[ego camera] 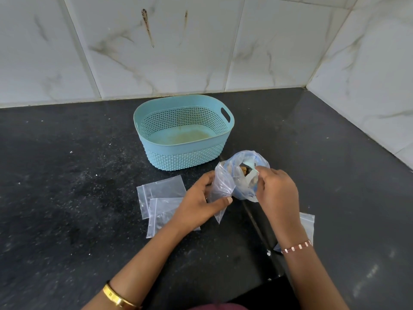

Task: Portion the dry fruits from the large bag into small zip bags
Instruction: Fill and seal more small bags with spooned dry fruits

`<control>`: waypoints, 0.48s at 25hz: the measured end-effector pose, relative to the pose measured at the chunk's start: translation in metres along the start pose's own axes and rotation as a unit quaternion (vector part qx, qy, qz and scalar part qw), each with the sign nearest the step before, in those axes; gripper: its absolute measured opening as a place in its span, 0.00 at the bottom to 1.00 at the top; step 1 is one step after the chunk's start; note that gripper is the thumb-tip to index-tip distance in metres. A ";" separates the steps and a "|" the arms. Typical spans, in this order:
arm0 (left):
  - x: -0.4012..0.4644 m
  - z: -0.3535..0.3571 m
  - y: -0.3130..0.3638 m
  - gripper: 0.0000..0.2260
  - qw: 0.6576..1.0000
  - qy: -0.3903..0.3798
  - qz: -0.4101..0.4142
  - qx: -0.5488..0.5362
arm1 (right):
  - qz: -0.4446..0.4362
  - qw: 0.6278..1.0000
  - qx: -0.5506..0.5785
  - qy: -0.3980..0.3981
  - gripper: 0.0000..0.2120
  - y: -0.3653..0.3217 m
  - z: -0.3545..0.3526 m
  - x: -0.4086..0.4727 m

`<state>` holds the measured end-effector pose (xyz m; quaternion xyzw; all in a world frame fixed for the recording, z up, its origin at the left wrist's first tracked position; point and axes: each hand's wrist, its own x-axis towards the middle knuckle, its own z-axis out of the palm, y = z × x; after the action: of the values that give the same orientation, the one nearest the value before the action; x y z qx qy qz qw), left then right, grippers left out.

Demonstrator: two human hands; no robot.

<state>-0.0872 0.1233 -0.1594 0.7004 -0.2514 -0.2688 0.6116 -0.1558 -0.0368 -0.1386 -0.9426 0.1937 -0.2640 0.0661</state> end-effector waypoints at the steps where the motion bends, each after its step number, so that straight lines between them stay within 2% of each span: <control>1: 0.000 0.000 0.000 0.23 1.000 0.000 -0.001 -0.007 | 0.004 1.000 -0.001 -0.011 0.07 -0.001 0.002 0.000; 4: 0.001 0.000 0.001 0.22 0.999 0.000 -0.005 -0.039 | 0.037 0.998 0.021 -0.045 0.05 -0.005 0.006 0.001; 7: 0.002 -0.001 0.001 0.21 0.997 0.000 -0.010 -0.072 | 0.098 0.991 0.077 -0.057 0.09 -0.007 0.004 0.004; 10: 0.003 0.000 0.000 0.20 0.994 -0.005 -0.025 -0.103 | 0.120 0.991 0.042 -0.043 0.07 -0.006 -0.001 0.009; 12: 0.004 -0.001 -0.001 0.18 0.992 -0.005 -0.032 -0.119 | 0.094 0.995 0.012 -0.041 0.05 -0.012 -0.003 0.011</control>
<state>-0.0835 0.1211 -0.1610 0.6287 -0.1981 -0.3199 0.6806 -0.1447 -0.0306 -0.1286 -0.9293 0.2755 -0.2198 0.1104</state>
